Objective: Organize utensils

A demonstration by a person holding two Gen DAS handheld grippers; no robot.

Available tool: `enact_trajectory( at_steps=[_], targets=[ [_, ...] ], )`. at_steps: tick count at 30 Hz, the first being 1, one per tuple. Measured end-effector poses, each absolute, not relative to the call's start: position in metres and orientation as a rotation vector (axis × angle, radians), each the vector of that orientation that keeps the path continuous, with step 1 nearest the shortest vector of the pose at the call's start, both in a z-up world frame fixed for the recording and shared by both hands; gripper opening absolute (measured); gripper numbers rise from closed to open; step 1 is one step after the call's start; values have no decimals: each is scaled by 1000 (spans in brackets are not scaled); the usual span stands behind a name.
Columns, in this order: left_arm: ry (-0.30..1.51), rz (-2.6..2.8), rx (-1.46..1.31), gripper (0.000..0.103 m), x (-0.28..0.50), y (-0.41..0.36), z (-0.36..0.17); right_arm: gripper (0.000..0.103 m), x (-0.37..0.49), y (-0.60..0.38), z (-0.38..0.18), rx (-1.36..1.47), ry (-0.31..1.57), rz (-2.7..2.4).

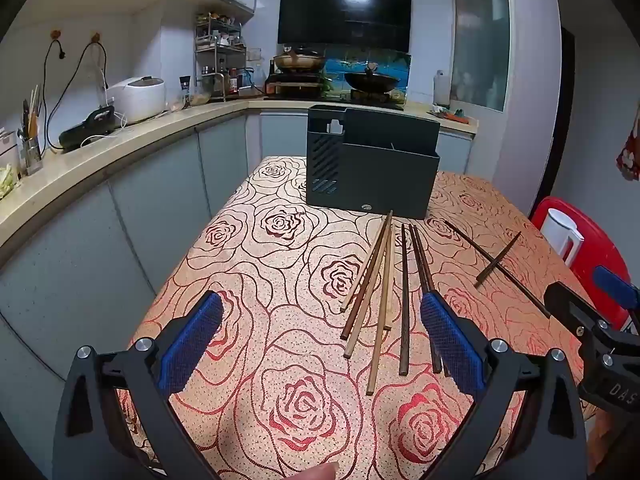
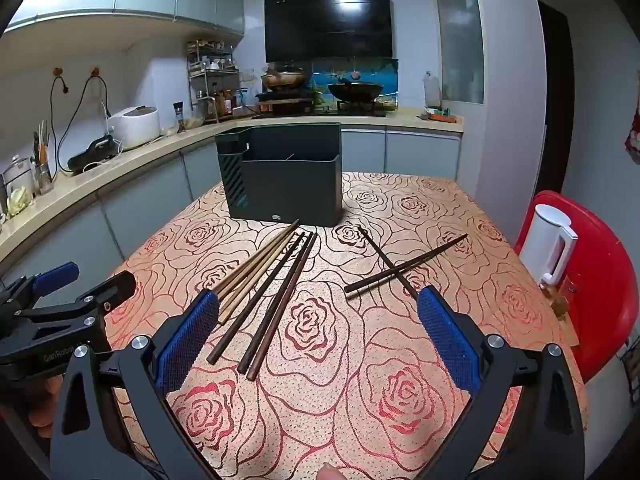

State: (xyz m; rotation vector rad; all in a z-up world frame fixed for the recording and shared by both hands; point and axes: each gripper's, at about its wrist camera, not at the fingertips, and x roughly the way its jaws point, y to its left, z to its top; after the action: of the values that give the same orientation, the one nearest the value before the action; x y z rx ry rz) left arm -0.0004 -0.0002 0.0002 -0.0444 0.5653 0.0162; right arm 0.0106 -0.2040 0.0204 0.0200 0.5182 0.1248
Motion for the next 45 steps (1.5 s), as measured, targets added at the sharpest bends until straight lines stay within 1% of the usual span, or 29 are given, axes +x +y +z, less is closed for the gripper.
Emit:
enact_trajectory(
  at_steps=[11,25,34,39,45],
  targets=[
    [569,23,-48,96,-3,2,3,96,10,-203,21,22,516,123],
    [580,19,-44,96,4,3,-7,96,16,-208,14,28,524,125],
    [561,20,-35,96,1,0,-2,96,11,-209,22,32,503,120],
    [519,24,-21,96,-6,-1,6,96,3,-210,30,36,458,109],
    [407,37,0,96,-20,-3,36,96,-8,-212,59,38,355,101]
  ],
)
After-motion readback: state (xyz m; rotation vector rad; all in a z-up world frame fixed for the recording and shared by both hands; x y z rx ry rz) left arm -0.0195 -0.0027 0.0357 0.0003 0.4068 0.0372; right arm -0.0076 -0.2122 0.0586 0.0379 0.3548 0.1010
